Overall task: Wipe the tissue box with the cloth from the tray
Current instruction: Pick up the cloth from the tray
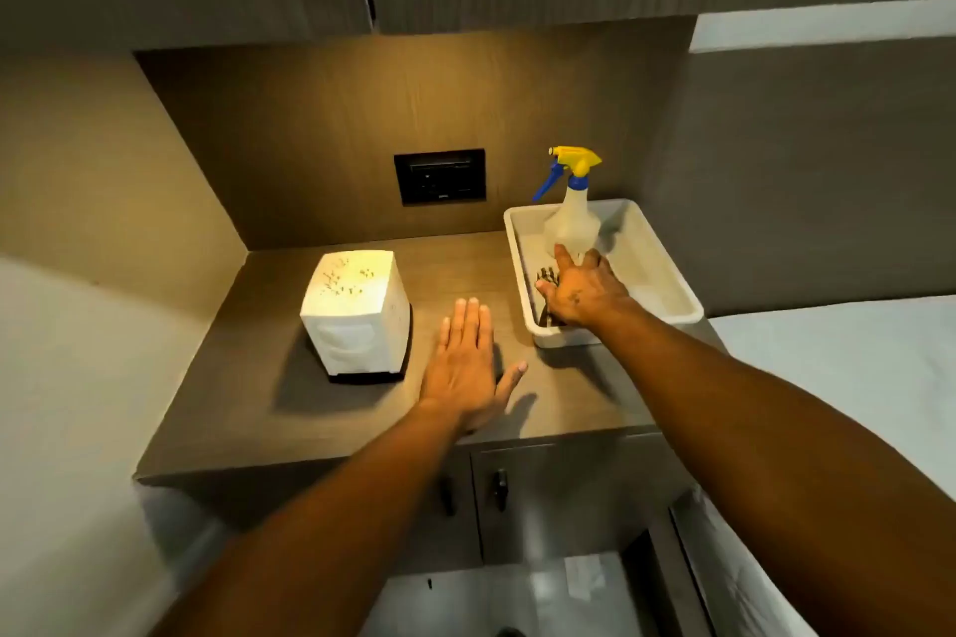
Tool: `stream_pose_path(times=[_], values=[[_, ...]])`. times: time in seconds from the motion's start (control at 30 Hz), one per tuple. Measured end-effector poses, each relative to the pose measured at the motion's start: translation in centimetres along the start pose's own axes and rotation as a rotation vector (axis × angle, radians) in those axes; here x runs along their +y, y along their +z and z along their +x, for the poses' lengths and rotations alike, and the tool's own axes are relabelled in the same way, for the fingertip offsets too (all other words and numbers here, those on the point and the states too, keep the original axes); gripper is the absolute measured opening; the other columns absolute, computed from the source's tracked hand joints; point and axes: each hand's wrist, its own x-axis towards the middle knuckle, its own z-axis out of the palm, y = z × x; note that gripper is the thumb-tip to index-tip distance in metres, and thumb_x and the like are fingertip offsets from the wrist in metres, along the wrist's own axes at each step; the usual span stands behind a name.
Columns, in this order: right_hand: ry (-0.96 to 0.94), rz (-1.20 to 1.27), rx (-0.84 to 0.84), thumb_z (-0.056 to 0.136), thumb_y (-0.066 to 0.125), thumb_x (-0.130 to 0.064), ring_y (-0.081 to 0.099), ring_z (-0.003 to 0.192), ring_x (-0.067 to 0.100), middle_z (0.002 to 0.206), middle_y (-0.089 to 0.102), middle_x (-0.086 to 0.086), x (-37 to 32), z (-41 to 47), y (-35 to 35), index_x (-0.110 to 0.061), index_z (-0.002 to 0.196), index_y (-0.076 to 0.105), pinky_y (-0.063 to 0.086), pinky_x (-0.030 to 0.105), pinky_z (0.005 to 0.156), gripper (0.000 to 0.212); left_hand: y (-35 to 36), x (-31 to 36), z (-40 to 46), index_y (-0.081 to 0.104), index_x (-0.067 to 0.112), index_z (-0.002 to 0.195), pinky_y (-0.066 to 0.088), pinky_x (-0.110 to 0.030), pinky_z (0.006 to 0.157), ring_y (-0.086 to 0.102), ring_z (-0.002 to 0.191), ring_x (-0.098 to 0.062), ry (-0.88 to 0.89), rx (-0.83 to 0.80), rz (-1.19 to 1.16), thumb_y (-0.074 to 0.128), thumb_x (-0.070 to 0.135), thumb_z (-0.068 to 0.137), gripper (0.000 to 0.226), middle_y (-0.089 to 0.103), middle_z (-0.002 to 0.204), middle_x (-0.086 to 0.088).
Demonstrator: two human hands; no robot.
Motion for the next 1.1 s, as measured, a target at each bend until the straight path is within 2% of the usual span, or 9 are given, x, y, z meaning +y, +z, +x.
stream_pose_path(times=[0.17, 0.27, 0.33, 0.6, 0.7, 0.77, 0.83, 1.0, 1.1], values=[[0.055, -0.008, -0.149, 0.087, 0.047, -0.058, 0.044, 0.122, 0.038, 0.138, 0.040, 0.020, -0.8, 3.3, 2.3, -0.025, 0.141, 0.028, 0.040, 0.049, 0.100, 0.065, 1.8, -1.0, 1.4, -0.012, 0.008, 0.158, -0.003, -0.049, 0.125, -0.021, 0.153, -0.028, -0.024, -0.128, -0.078, 0.019, 0.072, 0.096, 0.095, -0.018, 0.167, -0.014], [0.092, -0.086, -0.215, 0.088, 0.042, -0.060, 0.032, 0.132, 0.040, 0.148, 0.026, 0.020, -0.8, 4.2, 3.5, -0.029, 0.147, 0.022, 0.033, 0.051, 0.105, 0.069, 2.1, -1.2, 2.4, -0.011, 0.009, 0.159, -0.005, -0.048, 0.125, -0.020, 0.153, -0.027, -0.014, -0.147, -0.106, 0.018, 0.073, 0.094, 0.095, -0.017, 0.168, -0.011], [0.118, -0.112, -0.203, 0.090, 0.041, -0.058, 0.028, 0.134, 0.039, 0.151, 0.019, 0.019, -0.9, 4.6, 3.9, -0.028, 0.148, 0.018, 0.032, 0.051, 0.105, 0.069, 2.6, -1.3, 3.0, -0.009, 0.010, 0.159, -0.006, -0.048, 0.125, -0.019, 0.154, -0.026, 0.001, -0.140, -0.098, 0.017, 0.073, 0.093, 0.095, -0.015, 0.168, -0.012], [0.176, -0.111, -0.112, 0.092, 0.054, -0.033, 0.036, 0.128, 0.039, 0.149, 0.019, 0.021, -1.1, 5.3, 5.3, -0.023, 0.147, 0.021, 0.041, 0.046, 0.101, 0.065, 2.9, -2.0, 4.2, -0.007, 0.010, 0.160, -0.011, -0.047, 0.124, -0.021, 0.153, -0.025, -0.009, -0.107, -0.092, 0.015, 0.075, 0.092, 0.096, -0.013, 0.169, -0.009], [0.210, 0.002, -0.095, 0.095, 0.050, -0.031, 0.037, 0.127, 0.038, 0.148, 0.022, 0.019, -1.1, 5.4, 4.8, -0.022, 0.144, 0.026, 0.043, 0.046, 0.101, 0.055, 2.8, -2.1, 4.3, -0.009, 0.009, 0.159, -0.011, -0.046, 0.124, -0.022, 0.153, -0.026, -0.002, -0.134, -0.088, 0.014, 0.074, 0.093, 0.096, -0.014, 0.168, -0.012], [0.244, 0.120, -0.051, 0.097, 0.043, -0.037, 0.044, 0.115, 0.034, 0.139, 0.033, 0.017, -1.0, 5.3, 3.8, -0.022, 0.140, 0.029, 0.046, 0.044, 0.092, 0.047, 2.2, -2.2, 4.4, -0.010, 0.007, 0.158, -0.010, -0.046, 0.124, -0.022, 0.153, -0.026, 0.009, -0.143, -0.077, 0.014, 0.073, 0.094, 0.096, -0.015, 0.168, -0.013], [0.216, 0.165, -0.005, 0.098, 0.038, -0.044, 0.047, 0.101, 0.029, 0.127, 0.039, 0.013, -1.1, 5.2, 2.5, -0.023, 0.138, 0.031, 0.044, 0.044, 0.083, 0.046, 1.2, -2.4, 4.7, -0.011, 0.006, 0.158, -0.009, -0.046, 0.124, -0.022, 0.153, -0.027, 0.023, -0.127, -0.058, 0.015, 0.073, 0.095, 0.095, -0.016, 0.168, -0.015], [0.024, 0.194, 0.083, 0.100, 0.036, -0.038, 0.045, 0.117, 0.042, 0.139, 0.027, 0.022, -3.4, 4.7, -2.4, -0.024, 0.146, 0.029, 0.037, 0.050, 0.100, 0.049, -2.9, -1.7, 4.5, -0.012, 0.006, 0.158, -0.007, -0.047, 0.125, -0.022, 0.152, -0.028, 0.015, -0.024, -0.055, 0.019, 0.072, 0.097, 0.095, -0.019, 0.166, -0.016], [-0.184, 0.166, 0.108, 0.101, 0.034, -0.026, 0.039, 0.121, 0.048, 0.143, 0.030, 0.025, -6.0, 3.9, -4.3, -0.015, 0.142, 0.038, 0.035, 0.050, 0.103, 0.043, -5.4, -1.4, 3.4, -0.009, 0.003, 0.158, -0.005, -0.047, 0.125, -0.019, 0.153, -0.030, 0.014, 0.059, -0.044, 0.025, 0.065, 0.100, 0.091, -0.015, 0.167, -0.020]])
